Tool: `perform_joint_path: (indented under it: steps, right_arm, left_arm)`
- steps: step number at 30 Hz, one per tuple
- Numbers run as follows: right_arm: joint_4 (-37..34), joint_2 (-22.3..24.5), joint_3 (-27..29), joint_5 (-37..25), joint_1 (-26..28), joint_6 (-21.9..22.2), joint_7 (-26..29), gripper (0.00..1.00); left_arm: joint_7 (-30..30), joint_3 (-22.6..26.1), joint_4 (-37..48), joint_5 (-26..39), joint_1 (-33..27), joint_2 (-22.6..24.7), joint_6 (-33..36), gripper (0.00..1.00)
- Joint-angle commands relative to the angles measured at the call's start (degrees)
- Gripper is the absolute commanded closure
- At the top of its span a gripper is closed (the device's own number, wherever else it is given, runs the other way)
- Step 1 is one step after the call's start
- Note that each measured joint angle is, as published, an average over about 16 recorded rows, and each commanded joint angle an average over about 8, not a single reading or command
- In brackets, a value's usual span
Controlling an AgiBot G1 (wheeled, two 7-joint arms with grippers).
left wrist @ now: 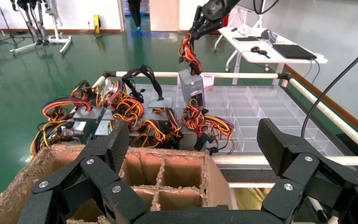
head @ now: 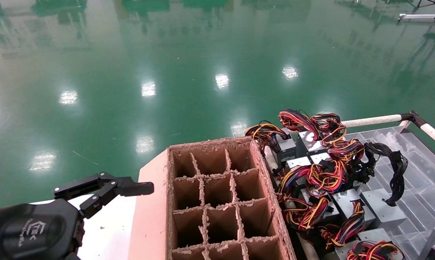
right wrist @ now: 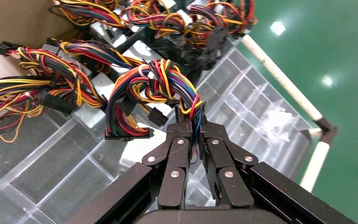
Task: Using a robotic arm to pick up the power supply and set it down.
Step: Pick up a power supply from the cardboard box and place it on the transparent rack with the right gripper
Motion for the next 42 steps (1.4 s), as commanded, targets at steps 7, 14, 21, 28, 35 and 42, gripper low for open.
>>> perform_joint_path:
  steps: [7, 14, 21, 28, 35, 42]
  right_arm:
    - [-5.27, -5.23, -3.62, 2.99, -2.54, 0.34, -3.87, 1.0]
    - [-9.34, -9.51, -5.46, 5.62, -4.46, 0.46, -7.03, 1.0]
    - [-11.83, -10.37, -7.4, 7.27, -6.2, 0.36, -9.09, 1.0]
    - [-12.05, -8.48, -9.45, 6.67, -4.21, 0.07, -9.67, 1.0]
    - [-10.66, -5.18, -11.95, 4.17, -0.06, -0.05, -9.84, 1.0]
    - [-9.48, -2.93, -14.37, 2.75, 2.85, -0.06, -10.25, 1.0]
  left_arm:
    - [0.01, 0.02, 0.0, -0.01, 0.0, -0.01, -0.01, 0.0]
    - [0.02, 0.03, 0.0, -0.02, -0.01, -0.01, -0.01, 0.0]
    - [0.02, 0.05, 0.0, -0.03, -0.01, -0.02, -0.02, 0.0]
    - [0.03, 0.06, 0.0, -0.04, -0.01, -0.03, -0.03, 0.0]
    - [0.04, 0.08, 0.0, -0.05, -0.02, -0.03, -0.03, 0.0]
    - [0.05, 0.09, 0.0, -0.06, -0.02, -0.04, -0.04, 0.0]
